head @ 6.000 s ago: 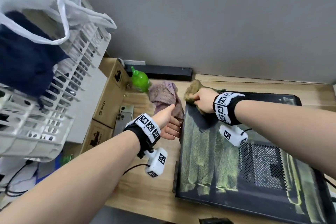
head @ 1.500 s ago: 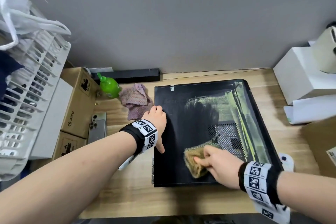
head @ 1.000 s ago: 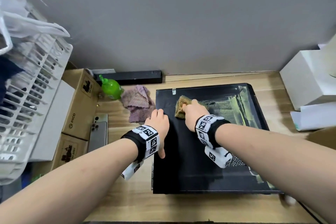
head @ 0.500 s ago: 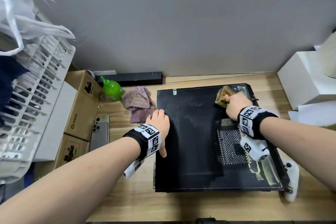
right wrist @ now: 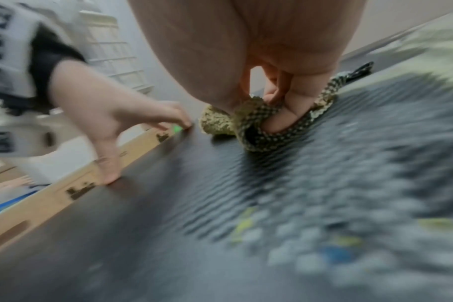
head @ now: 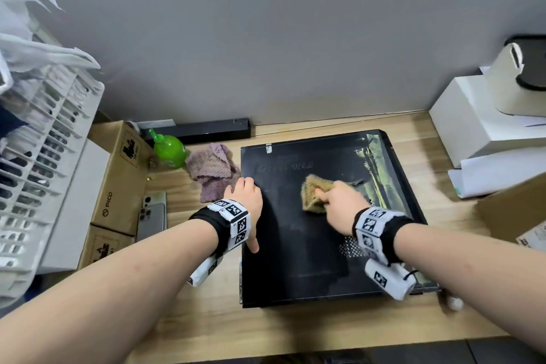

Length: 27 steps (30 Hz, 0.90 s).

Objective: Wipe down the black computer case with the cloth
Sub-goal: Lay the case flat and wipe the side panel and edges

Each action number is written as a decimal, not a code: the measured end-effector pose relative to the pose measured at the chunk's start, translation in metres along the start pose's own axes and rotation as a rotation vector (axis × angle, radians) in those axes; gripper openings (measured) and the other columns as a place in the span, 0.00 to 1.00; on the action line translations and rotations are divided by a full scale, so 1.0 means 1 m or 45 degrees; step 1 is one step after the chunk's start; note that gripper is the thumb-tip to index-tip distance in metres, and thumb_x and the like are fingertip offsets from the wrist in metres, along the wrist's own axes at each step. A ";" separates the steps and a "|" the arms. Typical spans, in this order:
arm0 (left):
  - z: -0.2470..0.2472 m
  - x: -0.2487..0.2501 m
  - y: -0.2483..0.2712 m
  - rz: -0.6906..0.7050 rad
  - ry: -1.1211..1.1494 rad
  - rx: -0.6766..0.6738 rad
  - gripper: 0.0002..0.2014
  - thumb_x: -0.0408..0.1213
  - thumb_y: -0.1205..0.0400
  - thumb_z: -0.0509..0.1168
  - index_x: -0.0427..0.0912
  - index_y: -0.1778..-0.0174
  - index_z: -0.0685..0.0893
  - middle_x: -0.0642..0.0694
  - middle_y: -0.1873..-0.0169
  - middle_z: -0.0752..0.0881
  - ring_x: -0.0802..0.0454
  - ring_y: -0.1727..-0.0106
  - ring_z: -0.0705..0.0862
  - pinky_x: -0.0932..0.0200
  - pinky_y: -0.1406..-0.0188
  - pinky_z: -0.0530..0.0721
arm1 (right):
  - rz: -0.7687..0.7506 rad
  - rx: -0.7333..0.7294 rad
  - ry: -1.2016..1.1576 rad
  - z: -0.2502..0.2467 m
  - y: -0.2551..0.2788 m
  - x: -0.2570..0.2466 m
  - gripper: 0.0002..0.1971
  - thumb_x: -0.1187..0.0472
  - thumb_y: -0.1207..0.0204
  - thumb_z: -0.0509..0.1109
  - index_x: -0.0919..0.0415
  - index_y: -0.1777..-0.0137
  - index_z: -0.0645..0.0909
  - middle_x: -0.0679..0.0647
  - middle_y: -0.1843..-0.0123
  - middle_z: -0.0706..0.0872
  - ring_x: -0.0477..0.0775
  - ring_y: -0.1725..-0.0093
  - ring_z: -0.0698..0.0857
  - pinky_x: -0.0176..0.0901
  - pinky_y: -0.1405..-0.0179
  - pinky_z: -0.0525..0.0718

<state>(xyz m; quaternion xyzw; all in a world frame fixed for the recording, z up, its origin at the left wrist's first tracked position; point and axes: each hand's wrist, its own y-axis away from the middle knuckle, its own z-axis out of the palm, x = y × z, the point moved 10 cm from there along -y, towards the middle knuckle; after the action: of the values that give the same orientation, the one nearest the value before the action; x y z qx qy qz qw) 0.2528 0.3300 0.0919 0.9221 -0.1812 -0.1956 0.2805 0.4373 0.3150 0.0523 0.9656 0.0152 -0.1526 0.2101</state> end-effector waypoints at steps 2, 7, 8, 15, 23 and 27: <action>0.001 -0.001 0.001 0.000 0.032 -0.003 0.66 0.62 0.53 0.86 0.31 0.24 0.65 0.40 0.31 0.66 0.40 0.25 0.65 0.40 0.22 0.69 | 0.123 0.088 0.012 -0.024 -0.004 0.039 0.18 0.57 0.20 0.60 0.46 0.32 0.79 0.55 0.38 0.78 0.60 0.44 0.85 0.49 0.40 0.84; 0.003 -0.001 0.002 0.005 0.019 -0.014 0.65 0.62 0.52 0.86 0.32 0.25 0.66 0.40 0.31 0.67 0.41 0.25 0.65 0.40 0.23 0.69 | 0.316 0.152 -0.009 -0.059 -0.006 0.095 0.17 0.59 0.19 0.60 0.52 0.33 0.82 0.58 0.39 0.85 0.61 0.44 0.86 0.48 0.41 0.85; 0.002 0.000 0.002 0.008 0.001 -0.014 0.64 0.63 0.52 0.85 0.32 0.25 0.67 0.40 0.31 0.67 0.40 0.26 0.66 0.41 0.22 0.68 | 0.302 0.142 -0.006 -0.058 -0.004 0.095 0.18 0.59 0.19 0.60 0.51 0.32 0.82 0.57 0.38 0.84 0.60 0.44 0.86 0.47 0.41 0.85; -0.027 0.011 -0.017 0.090 0.102 0.173 0.66 0.74 0.47 0.75 0.32 0.21 0.63 0.36 0.24 0.64 0.38 0.19 0.59 0.35 0.17 0.55 | -0.235 -0.042 0.017 -0.004 0.053 0.022 0.16 0.55 0.15 0.59 0.51 0.31 0.79 0.44 0.47 0.73 0.47 0.49 0.79 0.31 0.47 0.74; -0.024 0.016 -0.044 0.027 0.148 0.055 0.75 0.69 0.49 0.81 0.40 0.14 0.47 0.36 0.16 0.51 0.36 0.15 0.50 0.30 0.19 0.57 | -0.051 0.039 0.006 -0.020 0.042 0.084 0.19 0.58 0.16 0.58 0.44 0.28 0.76 0.48 0.45 0.74 0.49 0.52 0.81 0.39 0.45 0.82; -0.022 0.017 -0.047 0.027 0.132 0.003 0.76 0.67 0.49 0.82 0.38 0.14 0.45 0.33 0.15 0.48 0.33 0.15 0.50 0.34 0.18 0.59 | -0.015 0.059 -0.068 -0.054 0.007 0.102 0.16 0.56 0.16 0.61 0.50 0.31 0.81 0.48 0.48 0.74 0.45 0.54 0.77 0.33 0.50 0.74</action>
<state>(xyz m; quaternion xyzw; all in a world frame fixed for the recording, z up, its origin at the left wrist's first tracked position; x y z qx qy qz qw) 0.2883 0.3689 0.0763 0.9293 -0.1764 -0.1444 0.2907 0.5511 0.3269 0.0716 0.9656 0.0116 -0.1800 0.1870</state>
